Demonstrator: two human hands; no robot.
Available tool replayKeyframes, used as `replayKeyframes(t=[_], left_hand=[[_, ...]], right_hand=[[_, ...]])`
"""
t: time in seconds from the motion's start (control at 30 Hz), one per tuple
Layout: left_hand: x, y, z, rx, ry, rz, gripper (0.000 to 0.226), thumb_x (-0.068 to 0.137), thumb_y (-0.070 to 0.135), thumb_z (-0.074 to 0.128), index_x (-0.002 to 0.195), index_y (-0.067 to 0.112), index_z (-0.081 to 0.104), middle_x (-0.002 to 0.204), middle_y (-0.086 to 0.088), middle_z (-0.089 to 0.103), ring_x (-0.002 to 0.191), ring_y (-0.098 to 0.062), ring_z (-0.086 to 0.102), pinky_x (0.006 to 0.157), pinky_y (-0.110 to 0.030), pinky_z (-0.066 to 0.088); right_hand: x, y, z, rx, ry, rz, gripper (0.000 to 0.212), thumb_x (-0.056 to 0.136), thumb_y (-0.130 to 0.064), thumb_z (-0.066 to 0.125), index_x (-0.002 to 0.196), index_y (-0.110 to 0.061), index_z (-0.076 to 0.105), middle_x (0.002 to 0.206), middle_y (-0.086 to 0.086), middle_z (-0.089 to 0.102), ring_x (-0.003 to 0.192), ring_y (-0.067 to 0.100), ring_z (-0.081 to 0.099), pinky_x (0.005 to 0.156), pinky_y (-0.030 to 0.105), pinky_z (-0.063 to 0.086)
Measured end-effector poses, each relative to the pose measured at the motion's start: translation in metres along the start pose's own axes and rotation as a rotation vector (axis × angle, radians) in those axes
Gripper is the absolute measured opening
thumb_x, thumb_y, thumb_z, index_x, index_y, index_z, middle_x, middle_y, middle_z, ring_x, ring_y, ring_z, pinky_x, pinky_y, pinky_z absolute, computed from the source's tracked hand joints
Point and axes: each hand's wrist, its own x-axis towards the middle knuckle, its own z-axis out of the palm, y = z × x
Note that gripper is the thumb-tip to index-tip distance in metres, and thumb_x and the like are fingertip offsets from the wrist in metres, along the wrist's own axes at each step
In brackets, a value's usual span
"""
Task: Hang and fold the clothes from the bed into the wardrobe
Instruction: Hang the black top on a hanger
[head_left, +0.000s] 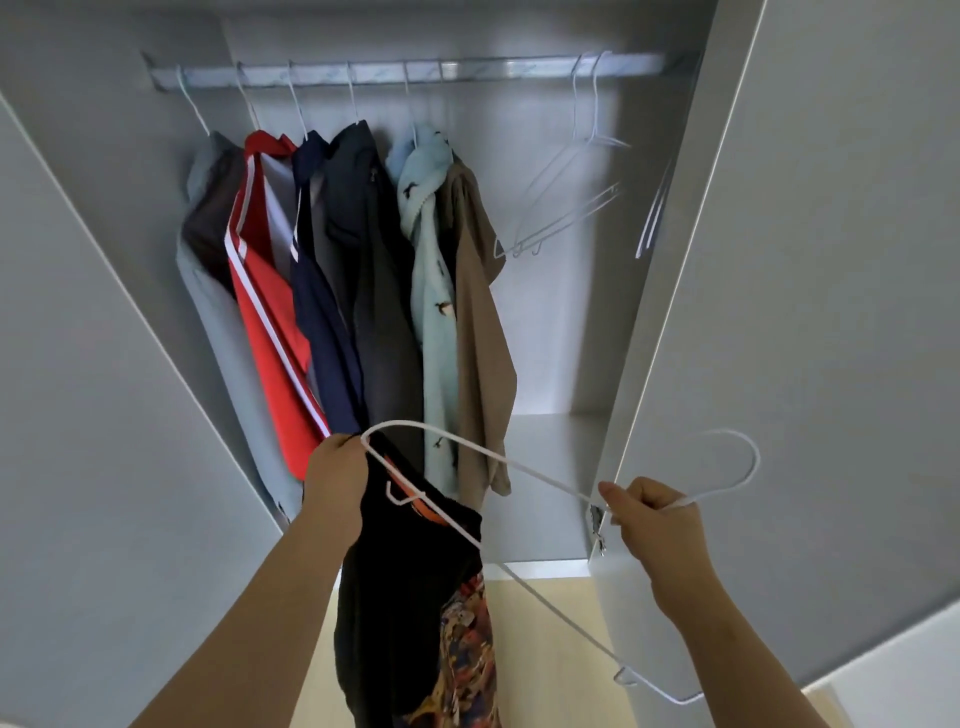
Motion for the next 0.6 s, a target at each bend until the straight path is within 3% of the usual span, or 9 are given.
replayKeyframes(t=[0.1,0.17,0.23,0.37,0.5,0.6], left_hand=[[-0.011,0.006,-0.002,-0.094,0.005,-0.051,0.019,0.086,0.011,0.057,0.067,0.013,0.055,0.066,-0.008,0.05,0.059,-0.021,0.046,0.048,-0.024,0.04],[-0.016,0.01,-0.003,-0.077,-0.041,-0.016,0.019,0.085,0.012,0.057,0.067,0.014,0.059,0.068,-0.01,0.053,0.062,-0.023,0.049,0.053,-0.025,0.043],[-0.017,0.015,-0.004,0.118,-0.078,0.099,0.022,0.087,0.016,0.054,0.066,0.019,0.06,0.07,-0.008,0.055,0.068,-0.023,0.051,0.064,-0.03,0.042],[-0.019,0.023,-0.015,0.47,-0.026,0.393,0.022,0.089,0.018,0.046,0.075,0.018,0.062,0.073,-0.002,0.057,0.063,-0.006,0.046,0.057,-0.018,0.036],[-0.027,0.029,-0.019,0.852,-0.04,0.689,0.018,0.093,0.022,0.045,0.093,0.02,0.063,0.085,-0.003,0.061,0.078,-0.019,0.055,0.066,-0.032,0.047],[-0.032,0.025,-0.011,0.851,-0.077,0.74,0.019,0.094,0.022,0.045,0.1,0.019,0.064,0.092,-0.006,0.062,0.088,-0.023,0.057,0.075,-0.038,0.049]], right_hand=[[-0.007,0.002,-0.006,-0.035,-0.019,-0.006,0.046,0.084,-0.01,0.066,0.046,-0.011,0.04,0.032,-0.01,0.035,0.031,0.003,0.028,0.036,0.011,0.027],[-0.01,0.0,-0.009,-0.049,-0.014,-0.021,0.047,0.084,-0.009,0.065,0.045,-0.012,0.039,0.031,-0.01,0.034,0.03,0.003,0.028,0.035,0.009,0.026],[-0.009,-0.004,-0.011,-0.043,0.007,-0.022,0.049,0.084,-0.008,0.065,0.043,-0.013,0.039,0.031,-0.011,0.032,0.029,0.004,0.027,0.034,0.009,0.026],[-0.007,-0.012,-0.011,-0.027,0.021,0.014,0.05,0.084,-0.011,0.066,0.043,-0.014,0.037,0.031,-0.01,0.036,0.03,0.004,0.026,0.04,0.017,0.026],[-0.012,-0.028,0.007,-0.12,-0.08,-0.065,0.048,0.085,-0.018,0.067,0.043,-0.016,0.042,0.032,-0.009,0.039,0.03,0.002,0.034,0.041,0.014,0.031],[-0.013,-0.048,0.015,-0.195,-0.069,-0.131,0.049,0.086,-0.021,0.064,0.045,-0.016,0.038,0.03,-0.01,0.036,0.029,0.003,0.036,0.043,0.015,0.029]])
